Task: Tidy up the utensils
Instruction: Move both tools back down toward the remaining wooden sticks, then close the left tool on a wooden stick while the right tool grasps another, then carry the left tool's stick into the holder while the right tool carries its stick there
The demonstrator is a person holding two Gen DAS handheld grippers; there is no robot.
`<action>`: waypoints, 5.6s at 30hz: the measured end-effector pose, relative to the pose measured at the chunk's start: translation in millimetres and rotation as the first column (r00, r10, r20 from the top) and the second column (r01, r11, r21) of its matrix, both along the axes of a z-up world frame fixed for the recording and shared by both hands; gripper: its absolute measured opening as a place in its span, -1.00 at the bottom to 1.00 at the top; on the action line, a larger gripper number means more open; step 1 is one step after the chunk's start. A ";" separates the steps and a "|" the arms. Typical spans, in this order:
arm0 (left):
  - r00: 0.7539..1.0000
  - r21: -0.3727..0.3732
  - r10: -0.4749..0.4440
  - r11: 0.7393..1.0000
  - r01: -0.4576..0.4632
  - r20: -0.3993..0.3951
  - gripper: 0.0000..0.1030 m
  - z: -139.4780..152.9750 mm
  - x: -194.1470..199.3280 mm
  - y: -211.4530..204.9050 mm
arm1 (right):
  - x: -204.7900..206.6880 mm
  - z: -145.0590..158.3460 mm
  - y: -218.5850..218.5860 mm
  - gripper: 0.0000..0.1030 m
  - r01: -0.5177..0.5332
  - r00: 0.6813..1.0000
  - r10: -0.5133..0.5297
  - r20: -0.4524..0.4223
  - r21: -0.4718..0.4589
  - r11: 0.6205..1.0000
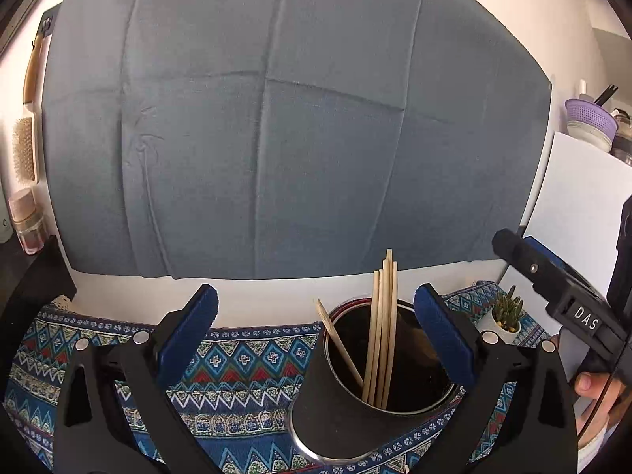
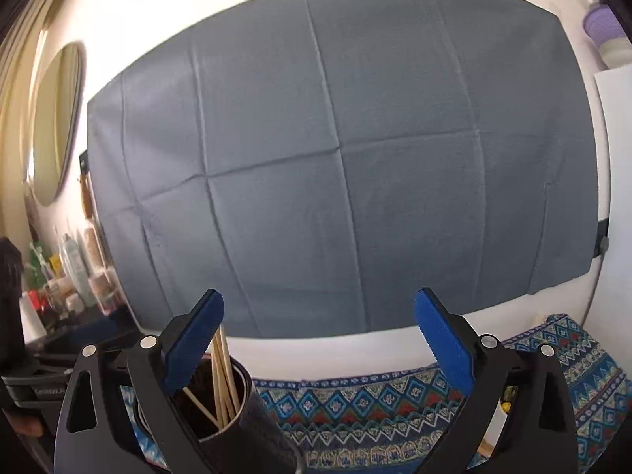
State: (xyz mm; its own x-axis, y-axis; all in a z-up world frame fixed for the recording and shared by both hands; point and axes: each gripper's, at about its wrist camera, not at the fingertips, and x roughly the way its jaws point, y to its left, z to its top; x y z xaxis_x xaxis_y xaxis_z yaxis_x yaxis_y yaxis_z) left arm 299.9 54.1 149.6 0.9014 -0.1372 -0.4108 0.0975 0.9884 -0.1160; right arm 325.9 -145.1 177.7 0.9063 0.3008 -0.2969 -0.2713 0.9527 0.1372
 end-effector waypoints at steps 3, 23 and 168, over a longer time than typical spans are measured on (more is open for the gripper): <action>0.998 0.134 -0.027 0.991 0.019 0.056 0.88 6.1 -21.4 -14.5 | -9.8 -1.9 12.2 0.82 -0.015 1.000 0.012 -0.020 -0.160 0.987; 0.995 0.242 -0.030 0.969 0.052 -0.093 0.89 -7.9 -108.2 -31.1 | -94.7 -30.9 22.5 0.82 -0.077 0.984 0.005 -0.177 -0.401 0.913; 0.940 -0.096 -0.154 0.987 0.131 -0.304 -0.90 -15.3 -80.0 25.1 | -139.2 -158.2 -82.9 -0.91 -0.233 0.798 0.060 -0.599 -0.217 0.948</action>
State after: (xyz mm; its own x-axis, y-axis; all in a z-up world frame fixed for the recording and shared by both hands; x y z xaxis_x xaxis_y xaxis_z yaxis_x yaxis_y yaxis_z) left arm 219.8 79.2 134.4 0.7002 -0.2953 -0.6501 0.1844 0.9544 -0.2350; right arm 186.7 -228.0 19.6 0.4885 0.2464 -0.8370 -0.3629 0.9298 0.0619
